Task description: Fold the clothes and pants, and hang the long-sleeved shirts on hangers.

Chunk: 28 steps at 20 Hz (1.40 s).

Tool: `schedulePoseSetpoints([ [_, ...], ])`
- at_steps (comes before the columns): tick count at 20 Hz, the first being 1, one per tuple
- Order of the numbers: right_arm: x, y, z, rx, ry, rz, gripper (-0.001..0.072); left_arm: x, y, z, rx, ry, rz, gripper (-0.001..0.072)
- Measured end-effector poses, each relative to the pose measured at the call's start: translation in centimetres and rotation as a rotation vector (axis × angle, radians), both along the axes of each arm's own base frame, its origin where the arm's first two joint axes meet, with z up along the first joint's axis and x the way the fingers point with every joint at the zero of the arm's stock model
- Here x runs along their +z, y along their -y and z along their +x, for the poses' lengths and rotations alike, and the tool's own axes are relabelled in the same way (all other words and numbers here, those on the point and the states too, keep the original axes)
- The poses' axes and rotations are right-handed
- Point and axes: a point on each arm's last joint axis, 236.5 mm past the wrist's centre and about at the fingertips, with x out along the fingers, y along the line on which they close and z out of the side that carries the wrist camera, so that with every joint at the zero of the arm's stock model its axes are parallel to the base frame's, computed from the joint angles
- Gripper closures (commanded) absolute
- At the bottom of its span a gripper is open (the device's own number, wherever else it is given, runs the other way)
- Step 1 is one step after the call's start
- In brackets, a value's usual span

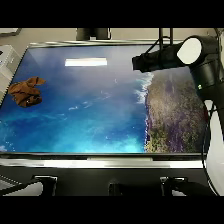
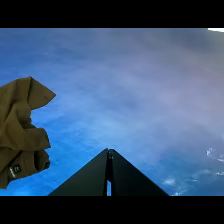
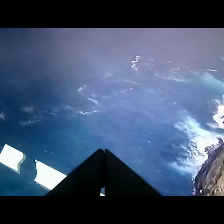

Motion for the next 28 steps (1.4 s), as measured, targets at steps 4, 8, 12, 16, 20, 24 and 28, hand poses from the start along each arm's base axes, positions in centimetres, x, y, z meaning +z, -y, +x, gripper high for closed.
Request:
schedulePoseSetpoints([
  [4,0.0,0.0,0.0,0.0,0.0,0.0,0.068,0.0,0.0,0.0,0.0,0.0,0.0,0.0687],
  [8,0.0,0.0,0.0,0.0,0.0,0.0,0.068,0.0,0.0,0.0,0.0,0.0,0.0,0.0687],
  [12,0.0,0.0,0.0,0.0,-0.001,0.0,0.068,0.0,0.0,0.0,0.0,0.0,0.0,0.0687],
  [16,0.0,0.0,0.0,0.0,0.0,0.0,0.068,0.0,0.0,0.0,0.0,0.002,0.0,0.0687],
  [20,0.0,0.0,0.0,0.0,0.001,0.002,0.0679,0.6,-0.1,0.5,0.005,0.033,0.002,0.0686],
  [24,0.1,-0.1,0.0,0.001,0.001,0.004,0.0675,0.7,0.1,0.5,0.0,0.037,-0.006,0.0655],
  [28,-0.2,0.0,-0.2,0.003,-0.011,-0.002,0.0312,-1.7,-1.6,0.4,0.084,-0.046,-0.014,-0.0013],
])
